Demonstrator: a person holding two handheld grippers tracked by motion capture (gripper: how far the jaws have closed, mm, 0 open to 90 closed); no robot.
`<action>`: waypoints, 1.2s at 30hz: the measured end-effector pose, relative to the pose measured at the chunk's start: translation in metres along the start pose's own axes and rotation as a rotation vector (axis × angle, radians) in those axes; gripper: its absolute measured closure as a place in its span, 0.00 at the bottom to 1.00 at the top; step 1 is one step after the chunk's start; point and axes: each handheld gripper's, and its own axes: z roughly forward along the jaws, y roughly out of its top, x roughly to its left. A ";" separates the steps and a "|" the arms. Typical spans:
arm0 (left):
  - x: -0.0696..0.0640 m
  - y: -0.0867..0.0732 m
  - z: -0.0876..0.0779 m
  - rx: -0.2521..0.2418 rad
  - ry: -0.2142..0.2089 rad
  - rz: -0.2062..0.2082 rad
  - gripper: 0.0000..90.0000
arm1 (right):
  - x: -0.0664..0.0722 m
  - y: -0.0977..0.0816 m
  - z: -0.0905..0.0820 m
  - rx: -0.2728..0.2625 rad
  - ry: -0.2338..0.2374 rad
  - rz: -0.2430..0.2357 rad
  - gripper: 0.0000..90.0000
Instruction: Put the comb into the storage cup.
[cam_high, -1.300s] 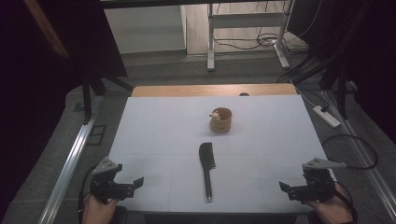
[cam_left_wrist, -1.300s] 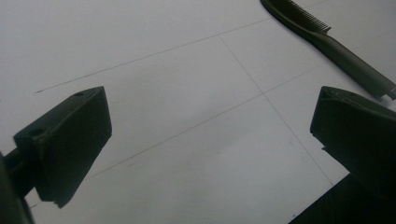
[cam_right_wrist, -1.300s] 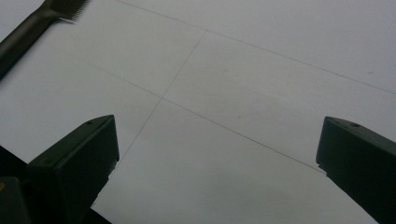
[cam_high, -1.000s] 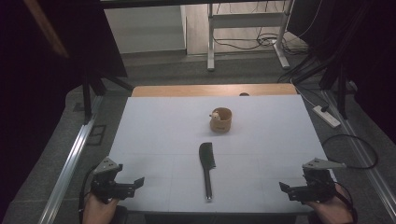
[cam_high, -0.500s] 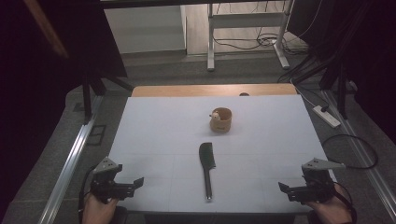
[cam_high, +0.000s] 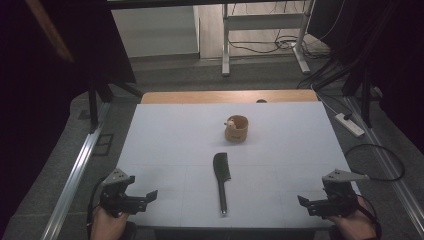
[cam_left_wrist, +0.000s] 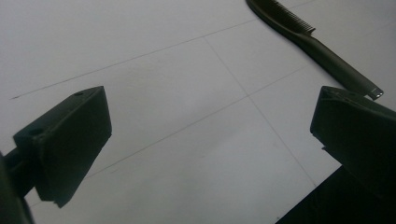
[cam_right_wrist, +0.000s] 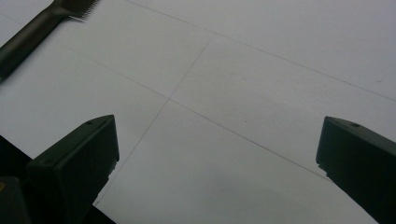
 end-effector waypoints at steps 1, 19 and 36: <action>-0.001 0.001 0.001 -0.001 -0.006 0.004 0.00 | 0.000 0.000 0.000 0.000 0.000 0.000 0.00; -0.012 0.017 0.018 -0.013 -0.105 0.074 0.00 | 0.001 0.000 0.000 0.001 0.001 -0.006 0.00; -0.030 0.038 0.039 0.027 -0.143 0.116 0.00 | 0.001 0.000 0.001 0.004 0.001 -0.006 0.00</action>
